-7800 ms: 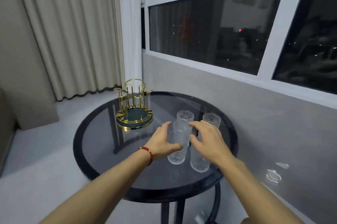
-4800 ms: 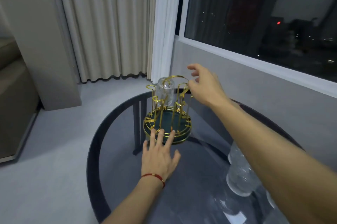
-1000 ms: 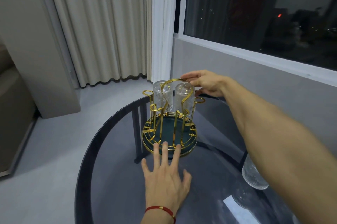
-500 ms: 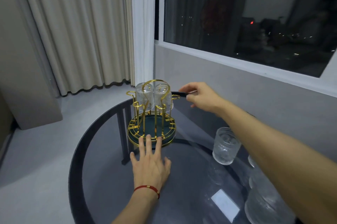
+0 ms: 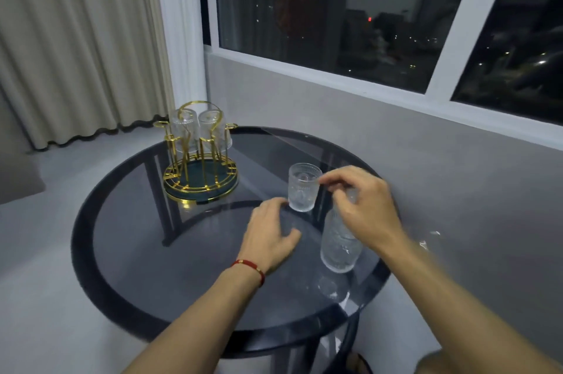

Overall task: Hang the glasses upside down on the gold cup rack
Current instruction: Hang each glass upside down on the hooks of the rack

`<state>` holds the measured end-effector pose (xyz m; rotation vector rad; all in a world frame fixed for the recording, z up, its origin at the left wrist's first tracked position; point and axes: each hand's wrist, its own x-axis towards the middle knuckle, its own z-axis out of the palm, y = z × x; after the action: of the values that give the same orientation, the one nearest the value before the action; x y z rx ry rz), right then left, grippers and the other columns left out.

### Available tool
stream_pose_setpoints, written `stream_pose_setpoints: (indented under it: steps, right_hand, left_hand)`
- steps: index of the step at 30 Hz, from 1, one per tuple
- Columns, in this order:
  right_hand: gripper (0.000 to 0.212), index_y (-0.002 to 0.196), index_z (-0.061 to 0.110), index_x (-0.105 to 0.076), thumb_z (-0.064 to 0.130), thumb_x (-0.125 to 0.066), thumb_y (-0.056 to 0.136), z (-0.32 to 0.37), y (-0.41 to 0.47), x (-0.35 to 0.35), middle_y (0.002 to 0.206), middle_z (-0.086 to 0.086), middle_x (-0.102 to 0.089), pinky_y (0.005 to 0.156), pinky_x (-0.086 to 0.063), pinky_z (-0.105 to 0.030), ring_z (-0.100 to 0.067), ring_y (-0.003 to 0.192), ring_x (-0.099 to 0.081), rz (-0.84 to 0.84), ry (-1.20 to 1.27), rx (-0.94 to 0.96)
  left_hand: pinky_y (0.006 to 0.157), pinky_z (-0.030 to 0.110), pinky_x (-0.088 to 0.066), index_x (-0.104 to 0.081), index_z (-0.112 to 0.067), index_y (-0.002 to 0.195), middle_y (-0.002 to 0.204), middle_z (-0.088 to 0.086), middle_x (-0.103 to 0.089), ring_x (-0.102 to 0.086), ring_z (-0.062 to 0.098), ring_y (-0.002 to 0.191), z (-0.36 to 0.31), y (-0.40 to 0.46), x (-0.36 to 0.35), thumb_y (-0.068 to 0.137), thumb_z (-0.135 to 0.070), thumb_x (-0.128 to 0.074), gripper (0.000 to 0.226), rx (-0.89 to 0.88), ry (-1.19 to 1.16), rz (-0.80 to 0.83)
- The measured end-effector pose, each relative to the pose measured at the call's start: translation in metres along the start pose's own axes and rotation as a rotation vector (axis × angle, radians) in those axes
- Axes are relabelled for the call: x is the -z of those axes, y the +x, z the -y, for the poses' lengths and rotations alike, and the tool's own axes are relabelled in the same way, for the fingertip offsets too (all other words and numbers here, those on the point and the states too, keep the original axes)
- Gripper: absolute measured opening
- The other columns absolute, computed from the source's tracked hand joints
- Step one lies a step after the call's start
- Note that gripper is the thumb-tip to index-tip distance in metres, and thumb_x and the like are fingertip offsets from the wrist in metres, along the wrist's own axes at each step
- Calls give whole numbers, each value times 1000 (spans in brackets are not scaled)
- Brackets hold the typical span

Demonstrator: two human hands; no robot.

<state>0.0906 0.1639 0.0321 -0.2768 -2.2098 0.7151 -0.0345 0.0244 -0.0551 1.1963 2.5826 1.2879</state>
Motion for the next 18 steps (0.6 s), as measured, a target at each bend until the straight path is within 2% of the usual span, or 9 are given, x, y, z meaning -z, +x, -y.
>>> stream_pose_setpoints:
  steps: [2,4,6,8,10,12,14,16,18]
  right_hand:
    - [31,86,25,-77,3,-56,86,-18,-24,15,84,7,-78,77,-62,-41,-20,77,-74,-231,44,-275]
    - [25,77,28,-73,13,-55,86,-32,-42,27,74,5,-76,72,-62,-48,-27,69,-72,-326,74,-500]
    - [20,76,29,-72,24,-55,84,-39,-51,34,76,4,-76,78,-62,-51,-27,73,-73,-260,101,-655]
    - [17,81,28,-74,31,-58,86,-43,-55,33,80,3,-78,83,-62,-55,-25,77,-75,-115,145,-750]
    - [16,84,26,-74,33,-60,87,-44,-58,29,82,2,-78,84,-62,-56,-23,77,-77,-18,163,-779]
    - [21,86,29,-73,42,-58,79,-45,-61,25,86,4,-78,85,-62,-54,-23,81,-77,-4,107,-761]
    - [19,87,29,-73,39,-58,80,-40,-61,24,88,6,-78,87,-62,-50,-23,85,-77,2,74,-752]
    - [13,88,28,-74,30,-62,85,-37,-58,21,88,5,-79,88,-61,-48,-21,84,-77,0,67,-747]
    - [14,92,28,-74,19,-63,90,-32,-57,16,87,2,-79,87,-62,-49,-17,79,-78,29,125,-714]
  left_hand:
    - [104,28,-39,-47,-21,139,139,0,-54,-48,15,126,-28,-10,-8,81,-27,-71,63,-37,-155,108]
    - [107,31,-42,-40,-24,145,143,-4,-49,-47,10,125,-47,-16,-16,80,-34,-74,74,-43,-237,177]
    - [108,34,-43,-34,-25,150,146,-4,-46,-46,10,129,-59,-19,-25,78,-41,-77,85,-22,-286,196]
    - [109,31,-41,-33,-25,151,148,-5,-46,-44,9,131,-67,-19,-30,77,-41,-80,89,-2,-303,192]
    - [102,13,-35,-36,-26,148,143,-8,-48,-46,-1,125,-71,-19,-34,76,-35,-82,86,6,-313,188]
    - [89,-1,-30,-38,-27,146,136,-14,-48,-46,-14,113,-72,-17,-36,76,-28,-84,84,7,-314,190]
    - [91,2,-30,-37,-25,148,139,-11,-48,-47,-7,119,-71,-15,-36,74,-28,-85,89,11,-295,186]
    - [102,16,-35,-37,-22,151,148,-3,-49,-46,8,132,-66,-13,-34,69,-33,-88,97,7,-257,148]
    - [107,27,-40,-40,-22,151,147,-2,-52,-47,13,134,-60,-11,-25,64,-38,-89,101,9,-231,104]
